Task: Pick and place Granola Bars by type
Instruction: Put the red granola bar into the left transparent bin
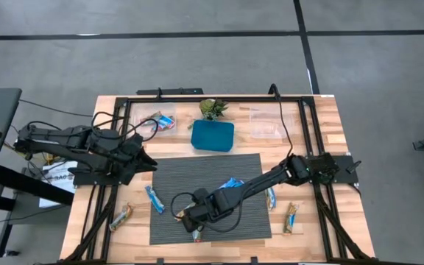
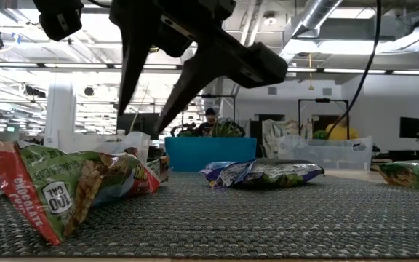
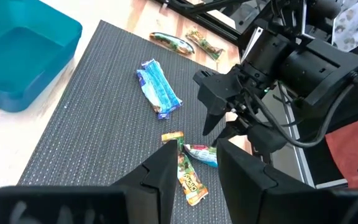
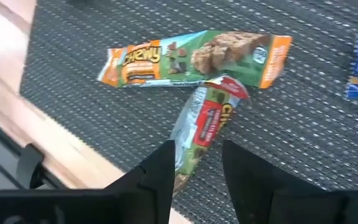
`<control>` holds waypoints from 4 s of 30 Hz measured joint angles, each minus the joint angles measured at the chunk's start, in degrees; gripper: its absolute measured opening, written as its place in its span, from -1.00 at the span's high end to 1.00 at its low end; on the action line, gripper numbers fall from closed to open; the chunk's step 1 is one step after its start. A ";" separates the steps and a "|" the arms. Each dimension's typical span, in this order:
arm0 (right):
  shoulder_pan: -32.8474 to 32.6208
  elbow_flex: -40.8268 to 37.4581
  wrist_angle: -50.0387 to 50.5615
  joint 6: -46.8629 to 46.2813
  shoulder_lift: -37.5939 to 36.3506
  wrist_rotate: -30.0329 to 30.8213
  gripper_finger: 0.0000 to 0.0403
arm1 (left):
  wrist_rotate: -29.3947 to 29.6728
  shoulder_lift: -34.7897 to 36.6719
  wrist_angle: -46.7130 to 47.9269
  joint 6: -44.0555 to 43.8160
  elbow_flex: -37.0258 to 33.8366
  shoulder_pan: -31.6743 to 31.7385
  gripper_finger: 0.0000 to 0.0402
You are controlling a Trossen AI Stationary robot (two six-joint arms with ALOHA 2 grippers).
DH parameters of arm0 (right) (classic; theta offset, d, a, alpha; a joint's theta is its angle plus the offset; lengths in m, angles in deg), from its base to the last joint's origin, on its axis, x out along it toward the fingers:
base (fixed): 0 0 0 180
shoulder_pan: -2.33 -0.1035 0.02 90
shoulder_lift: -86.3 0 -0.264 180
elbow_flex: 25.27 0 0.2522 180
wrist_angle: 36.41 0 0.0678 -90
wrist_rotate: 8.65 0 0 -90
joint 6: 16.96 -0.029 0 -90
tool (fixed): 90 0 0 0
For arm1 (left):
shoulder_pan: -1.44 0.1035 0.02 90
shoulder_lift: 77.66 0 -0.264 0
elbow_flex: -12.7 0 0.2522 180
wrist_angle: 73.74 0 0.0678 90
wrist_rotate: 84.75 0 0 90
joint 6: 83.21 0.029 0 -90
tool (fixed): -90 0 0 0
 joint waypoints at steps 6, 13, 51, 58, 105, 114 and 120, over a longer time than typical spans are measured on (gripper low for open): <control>0.00 0.00 -0.07 0.10 0.00 -0.06 0.30 | -0.04 0.01 -0.01 0.02 0.00 0.00 0.49; -0.06 -0.15 -2.88 0.19 2.06 -2.79 0.23 | -0.07 0.00 0.02 0.07 0.00 0.00 0.49; -0.37 -1.75 -11.83 2.87 4.70 -4.68 0.96 | -0.04 -0.02 0.90 -1.54 0.00 0.00 0.49; 0.00 -1.75 -12.17 4.73 4.70 -4.51 0.99 | 0.05 0.00 0.87 -2.25 0.00 0.00 0.49; 14.24 12.59 -0.95 32.57 -8.62 12.62 1.00 | 4.99 -2.53 -8.58 -8.15 0.00 1.45 0.08; 15.47 12.52 -5.92 37.46 -11.46 12.15 1.00 | 4.75 -3.64 -11.78 -7.46 0.00 5.38 0.08; 15.28 12.50 -7.80 38.81 -11.94 12.00 1.00 | 4.48 -4.78 -12.98 -7.37 0.00 6.70 0.08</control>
